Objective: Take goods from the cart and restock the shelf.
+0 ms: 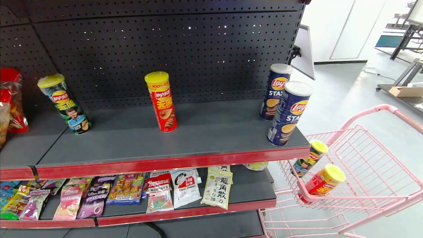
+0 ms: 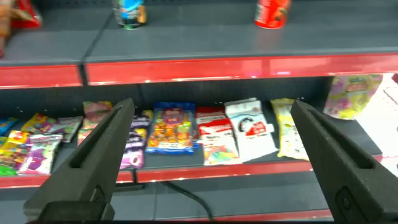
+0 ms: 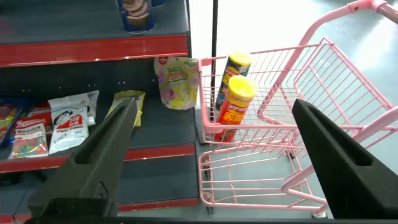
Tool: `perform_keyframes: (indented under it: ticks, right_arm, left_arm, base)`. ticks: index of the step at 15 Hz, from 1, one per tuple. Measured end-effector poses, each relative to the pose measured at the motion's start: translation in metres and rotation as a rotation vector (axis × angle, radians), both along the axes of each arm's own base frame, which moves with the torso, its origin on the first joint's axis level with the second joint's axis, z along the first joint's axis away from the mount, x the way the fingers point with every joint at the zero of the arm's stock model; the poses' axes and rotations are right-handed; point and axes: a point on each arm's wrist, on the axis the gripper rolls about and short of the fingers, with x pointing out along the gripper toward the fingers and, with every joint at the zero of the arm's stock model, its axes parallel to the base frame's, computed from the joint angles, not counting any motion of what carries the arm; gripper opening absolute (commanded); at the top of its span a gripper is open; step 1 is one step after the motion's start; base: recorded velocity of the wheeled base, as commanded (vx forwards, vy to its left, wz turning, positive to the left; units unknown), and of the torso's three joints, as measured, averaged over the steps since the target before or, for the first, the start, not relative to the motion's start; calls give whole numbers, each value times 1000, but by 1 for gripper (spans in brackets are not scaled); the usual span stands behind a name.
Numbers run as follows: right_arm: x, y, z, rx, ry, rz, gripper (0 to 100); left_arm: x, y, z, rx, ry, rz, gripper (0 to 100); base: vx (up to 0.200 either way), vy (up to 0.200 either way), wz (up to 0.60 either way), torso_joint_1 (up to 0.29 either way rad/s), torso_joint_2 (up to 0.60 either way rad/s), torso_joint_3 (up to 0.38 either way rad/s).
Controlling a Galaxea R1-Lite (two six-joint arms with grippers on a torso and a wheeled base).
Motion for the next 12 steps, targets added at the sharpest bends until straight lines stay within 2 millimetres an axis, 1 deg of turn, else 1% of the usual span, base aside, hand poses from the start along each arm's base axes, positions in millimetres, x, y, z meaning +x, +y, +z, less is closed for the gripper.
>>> perform_keyframes:
  ticks: [8, 11, 12]
  right_arm:
    - [0, 0, 0, 0, -1, -2, 100]
    - [0, 0, 0, 2, -1, -2, 100]
    - [0, 0, 0, 2, 0, -2, 100]
  left_arm:
    - [0, 0, 0, 0, 0, 0, 100]
    - [0, 0, 0, 0, 0, 1, 100]
    - [0, 0, 0, 0, 0, 1, 100]
  base:
    - [0, -200, 0, 1, 4, 1]
    - [0, 0, 0, 0, 0, 0]
    - [0, 0, -600, 2, 7, 2]
